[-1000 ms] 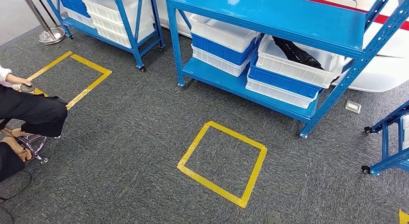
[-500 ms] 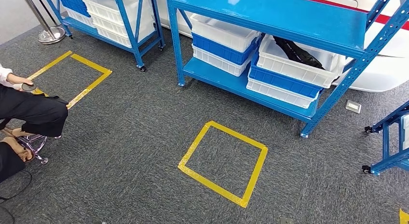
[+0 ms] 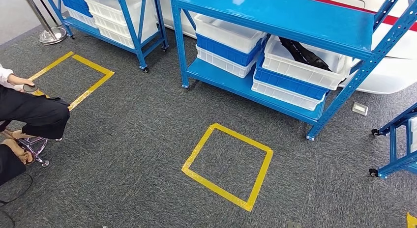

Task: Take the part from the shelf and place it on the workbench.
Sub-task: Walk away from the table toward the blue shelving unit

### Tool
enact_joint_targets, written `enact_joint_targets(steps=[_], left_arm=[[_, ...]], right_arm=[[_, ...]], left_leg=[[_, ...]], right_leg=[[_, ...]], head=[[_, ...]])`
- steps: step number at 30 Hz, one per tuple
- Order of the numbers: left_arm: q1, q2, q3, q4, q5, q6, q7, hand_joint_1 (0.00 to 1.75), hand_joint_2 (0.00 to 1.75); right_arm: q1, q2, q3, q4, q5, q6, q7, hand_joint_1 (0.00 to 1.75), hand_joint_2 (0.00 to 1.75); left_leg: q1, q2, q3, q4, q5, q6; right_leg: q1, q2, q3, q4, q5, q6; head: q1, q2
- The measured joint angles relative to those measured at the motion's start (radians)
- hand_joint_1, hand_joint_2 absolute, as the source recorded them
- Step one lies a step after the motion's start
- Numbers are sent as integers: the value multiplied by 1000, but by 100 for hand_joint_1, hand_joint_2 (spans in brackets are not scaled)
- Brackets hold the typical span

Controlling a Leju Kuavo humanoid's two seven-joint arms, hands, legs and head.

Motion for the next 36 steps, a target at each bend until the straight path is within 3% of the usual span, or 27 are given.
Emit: enact_joint_targets(steps=[2,4,6,7,9,10,11,13,17,19,21,22,23,24,26,27,29,32,34,36], left_arm=[[-3,-2,0,0,2,0,-2,0,0],[-5,-3,0,-1,5,0,-3,0,0],[-6,-3,1,-1,6,1,-2,0,0],[-6,-4,1,-1,7,2,-2,0,0],[-7,-4,1,-1,7,2,-1,0,0],[-7,-4,1,-1,7,2,0,0,0],[-9,-3,1,-2,7,3,0,0,0],[-12,-1,1,-2,7,3,1,0,0],[-17,-3,0,-2,8,5,5,0,0],[-18,-3,0,-2,10,6,6,0,0],[-18,-4,0,-2,11,7,9,0,0],[-17,-4,0,-2,12,8,11,0,0],[-17,-4,0,-2,12,9,13,0,0],[-17,-4,0,-2,13,9,14,0,0],[-17,-3,0,-2,13,9,15,0,0],[-18,-3,0,-2,13,9,15,0,0],[-18,-3,0,-2,14,10,15,0,0],[-19,-6,0,-2,15,11,15,0,0],[-19,-8,0,-2,15,11,15,0,0],[-20,-7,0,-2,16,11,15,0,0]], right_arm=[[0,-1,-1,0,-2,0,-1,0,0],[4,-2,-2,0,-3,0,-1,0,0],[10,-5,-5,1,-3,0,0,0,0],[11,-6,-7,1,-3,0,1,0,0],[12,-9,-10,1,-4,0,3,0,0],[10,-8,-12,1,-4,0,3,0,0],[10,-8,-14,1,-5,0,3,0,0],[11,-8,-17,2,-7,1,3,0,0],[10,-10,-18,2,-9,0,4,0,0],[8,-11,-18,2,-9,0,4,0,0],[6,-11,-19,2,-9,0,6,0,0],[5,-11,-19,2,-10,-1,8,0,0],[5,-11,-20,2,-11,-1,9,0,0],[5,-12,-21,2,-11,-1,9,0,0],[4,-11,-23,2,-13,-1,9,0,0],[4,-11,-24,2,-13,-1,9,0,0],[5,-10,-25,2,-14,-1,8,0,0],[5,-11,-26,2,-14,-1,7,0,0],[4,-13,-26,2,-14,-1,7,0,0],[4,-14,-26,2,-14,-1,6,0,0]], left_leg=[[7,2,8,-21,13,9],[10,3,5,-25,17,12],[11,2,3,-24,17,10],[14,1,3,-23,17,6],[22,1,4,-15,10,-8],[24,1,2,-7,4,-19],[24,1,0,2,-1,-29],[22,1,-3,12,-8,-42],[36,-14,-12,40,-32,-50],[35,-34,-51,118,-74,-50],[33,-44,-120,242,-122,-48],[32,-46,-149,288,-130,-45],[31,-47,-162,299,-119,-40],[29,-47,-155,271,-90,-34],[23,-55,-106,153,-20,-16],[18,-59,-82,98,1,-10],[9,-64,-60,47,9,-6],[5,-59,-48,25,13,0],[8,-54,-35,7,19,9],[5,-50,-31,6,18,14]], right_leg=[[3,5,-29,53,-29,-2],[-2,12,-93,182,-85,-7],[-8,14,-142,283,-115,1],[-13,14,-140,280,-106,11],[-27,8,-79,156,-51,38],[-29,6,-44,88,-28,47],[-30,5,-20,40,-14,47],[-24,8,-11,22,-14,30],[-26,20,-7,25,-17,-2],[-23,23,-6,24,-17,-11],[-15,28,-6,24,-19,-21],[-11,31,-5,24,-20,-24],[-7,35,-4,24,-22,-26],[-5,39,-1,24,-23,-28],[-2,46,5,24,-25,-30],[0,48,5,25,-27,-29],[2,51,2,24,-30,-23],[2,46,-2,27,-36,-6],[3,35,-35,95,-69,-5],[0,30,-105,222,-117,-8]], head=[[2,0],[4,0],[5,0],[6,0],[6,0],[9,0],[11,0],[12,0],[10,0],[8,0],[6,0],[6,0],[6,0],[6,0],[6,0],[7,0],[7,0],[7,0],[8,0],[9,0]])
